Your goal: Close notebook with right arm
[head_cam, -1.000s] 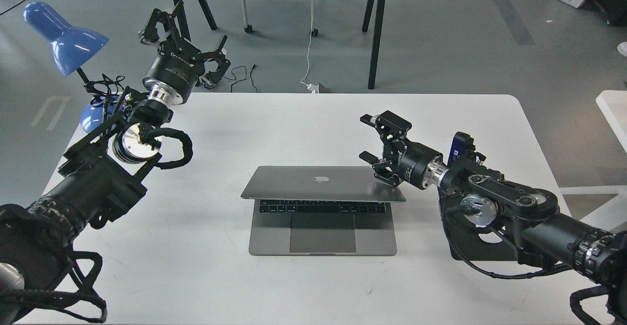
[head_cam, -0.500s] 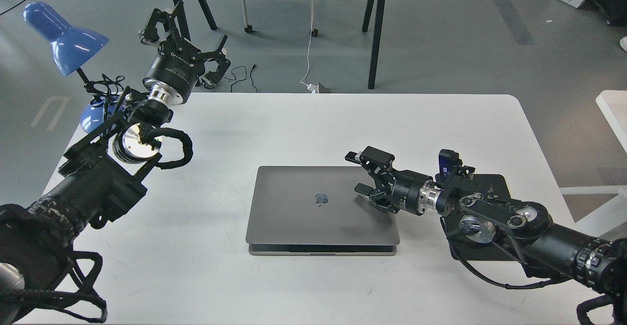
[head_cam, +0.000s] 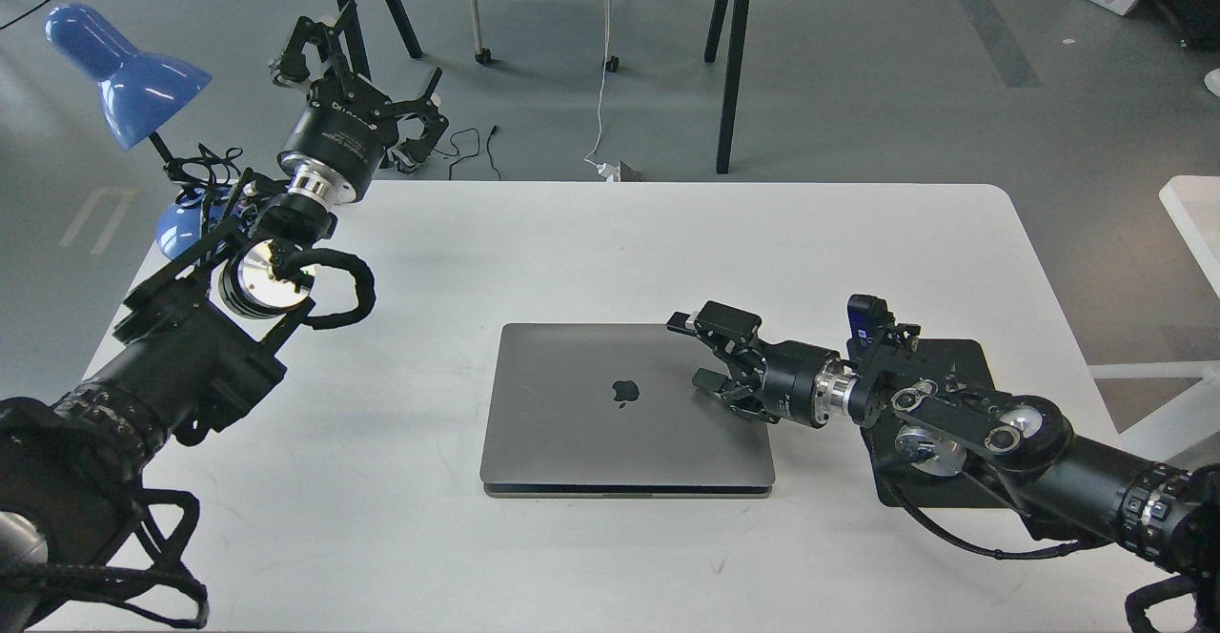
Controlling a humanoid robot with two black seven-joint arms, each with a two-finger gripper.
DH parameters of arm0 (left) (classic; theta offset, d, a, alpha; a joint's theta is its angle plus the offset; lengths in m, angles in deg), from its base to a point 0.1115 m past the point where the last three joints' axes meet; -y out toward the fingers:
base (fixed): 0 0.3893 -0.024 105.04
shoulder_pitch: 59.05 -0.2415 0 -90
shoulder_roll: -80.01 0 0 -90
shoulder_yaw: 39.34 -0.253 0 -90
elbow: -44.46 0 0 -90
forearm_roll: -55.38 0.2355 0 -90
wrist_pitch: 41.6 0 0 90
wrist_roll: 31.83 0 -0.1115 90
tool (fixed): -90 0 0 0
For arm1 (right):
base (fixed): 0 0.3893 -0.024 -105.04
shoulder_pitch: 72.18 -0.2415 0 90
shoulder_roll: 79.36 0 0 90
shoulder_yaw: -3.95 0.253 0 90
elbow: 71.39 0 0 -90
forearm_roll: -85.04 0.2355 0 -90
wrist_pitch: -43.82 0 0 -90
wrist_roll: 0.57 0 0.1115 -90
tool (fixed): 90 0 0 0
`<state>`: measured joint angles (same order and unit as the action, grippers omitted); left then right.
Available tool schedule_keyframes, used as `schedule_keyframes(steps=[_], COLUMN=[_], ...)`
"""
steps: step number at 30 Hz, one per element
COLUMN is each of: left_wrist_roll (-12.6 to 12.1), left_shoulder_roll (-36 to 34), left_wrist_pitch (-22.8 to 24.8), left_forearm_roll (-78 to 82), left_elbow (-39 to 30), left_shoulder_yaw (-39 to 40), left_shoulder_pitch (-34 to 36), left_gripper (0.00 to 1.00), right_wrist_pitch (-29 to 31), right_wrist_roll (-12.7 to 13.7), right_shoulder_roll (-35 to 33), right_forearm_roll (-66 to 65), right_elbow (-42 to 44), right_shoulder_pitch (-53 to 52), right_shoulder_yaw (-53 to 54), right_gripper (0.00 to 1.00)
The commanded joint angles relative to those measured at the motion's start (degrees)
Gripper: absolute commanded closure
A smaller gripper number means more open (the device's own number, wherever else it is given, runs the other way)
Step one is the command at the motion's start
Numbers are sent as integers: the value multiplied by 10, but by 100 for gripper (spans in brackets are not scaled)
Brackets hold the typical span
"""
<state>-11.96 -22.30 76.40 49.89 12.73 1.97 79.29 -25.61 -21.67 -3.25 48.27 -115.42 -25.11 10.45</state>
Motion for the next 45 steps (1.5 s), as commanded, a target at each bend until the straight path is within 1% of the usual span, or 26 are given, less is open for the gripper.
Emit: schedule_keyframes(steps=[1,8,12,14,18,23,27,30,32,34,36,39,42,45], left_wrist_roll=[0,0,0,0,0,0,0,0,0,0,0,0,0,0], left_shoulder_roll=[0,0,0,0,0,0,0,0,0,0,0,0,0,0], left_wrist_pitch=[0,0,0,0,0,0,0,0,0,0,0,0,0,0], left_forearm_roll=[0,0,-1,-1,-1,0,0,0,0,0,0,0,0,0], left_elbow=[0,0,0,0,0,0,0,0,0,0,0,0,0,0], left_shoulder_yaw=[0,0,0,0,0,-1,-1,-2,-3,-4,-4,-4,-3,-3], left_shoulder_pitch=[0,0,0,0,0,0,0,0,0,-1,0,0,-1,0], left_gripper=[0,0,0,0,0,0,0,0,0,0,0,0,0,0], right_wrist_pitch=[-1,-13,-15,-16,-11,-11,-10,-8,-8,-9,-9,-9,-10,-9], right_wrist_roll=[0,-1,-5,-10,-11,-10,4,8,24,46,58,75,77,76], right_shoulder_roll=[0,0,-12,-22,-54,-55,-51,-52,-55,-56,-59,-65,-65,-65], right_forearm_roll=[-4,-2,-1,1,6,10,56,131,180,231,283,346,367,372], right_elbow=[1,0,-1,-10,-46,-48,-31,-11,-4,-1,2,31,66,78], right_shoulder_pitch=[-2,-3,-5,-3,2,6,1,-5,-11,-15,-12,-10,-8,-1], right_shoulder_yaw=[-24,-24,-17,4,131,290,405,456,465,472,476,476,479,479], right_gripper=[0,0,0,0,0,0,0,0,0,0,0,0,0,0])
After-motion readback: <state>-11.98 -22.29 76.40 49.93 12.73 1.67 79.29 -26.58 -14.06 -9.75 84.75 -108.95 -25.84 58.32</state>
